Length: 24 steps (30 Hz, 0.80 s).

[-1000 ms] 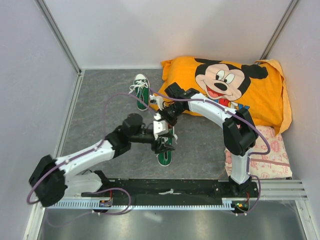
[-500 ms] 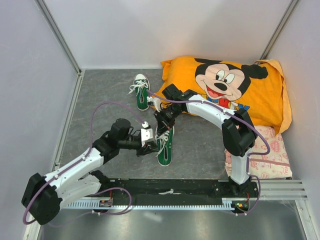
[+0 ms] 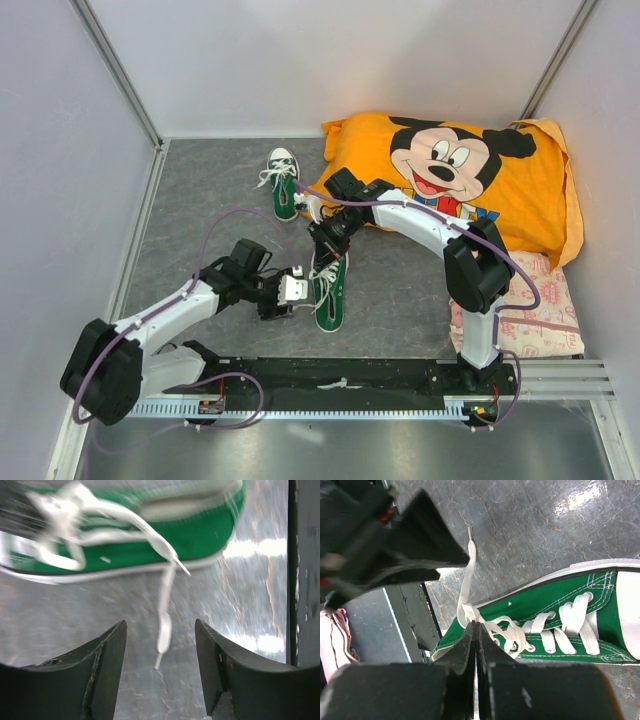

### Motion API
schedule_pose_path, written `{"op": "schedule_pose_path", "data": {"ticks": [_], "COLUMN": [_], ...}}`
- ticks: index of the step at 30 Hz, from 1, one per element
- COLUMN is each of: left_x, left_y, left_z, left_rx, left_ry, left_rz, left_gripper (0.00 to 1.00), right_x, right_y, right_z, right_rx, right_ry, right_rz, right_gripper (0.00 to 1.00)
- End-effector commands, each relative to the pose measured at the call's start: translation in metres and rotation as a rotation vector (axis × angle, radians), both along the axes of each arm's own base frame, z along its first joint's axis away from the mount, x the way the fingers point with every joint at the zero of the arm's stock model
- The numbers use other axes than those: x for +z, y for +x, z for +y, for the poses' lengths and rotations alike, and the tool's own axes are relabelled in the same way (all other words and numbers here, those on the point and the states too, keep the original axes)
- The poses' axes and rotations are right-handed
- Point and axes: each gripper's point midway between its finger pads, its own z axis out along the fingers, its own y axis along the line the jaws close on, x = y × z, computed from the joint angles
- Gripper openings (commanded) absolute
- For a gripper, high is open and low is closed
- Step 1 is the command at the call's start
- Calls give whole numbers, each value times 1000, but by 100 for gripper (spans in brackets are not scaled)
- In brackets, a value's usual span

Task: Tie the shoes

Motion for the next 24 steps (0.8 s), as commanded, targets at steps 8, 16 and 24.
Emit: {"op": "schedule_pose_path", "data": {"ticks": [8, 16, 24], "left_x": [-45, 21, 114], "left_y": [2, -20, -50], "left_z": [15, -3, -79], "left_rx": [-186, -279, -409], "left_ry": [194, 42, -213], "left_rz": [-26, 0, 34], "left_gripper": [40, 2, 2], "right_x": [6, 6, 4], "right_y": [6, 9, 10], "right_z": [1, -1, 2], "right_rx": [-2, -10, -7], "right_ry": [30, 31, 39], "right_rz": [-26, -29, -23], "right_gripper": [0, 0, 0]}}
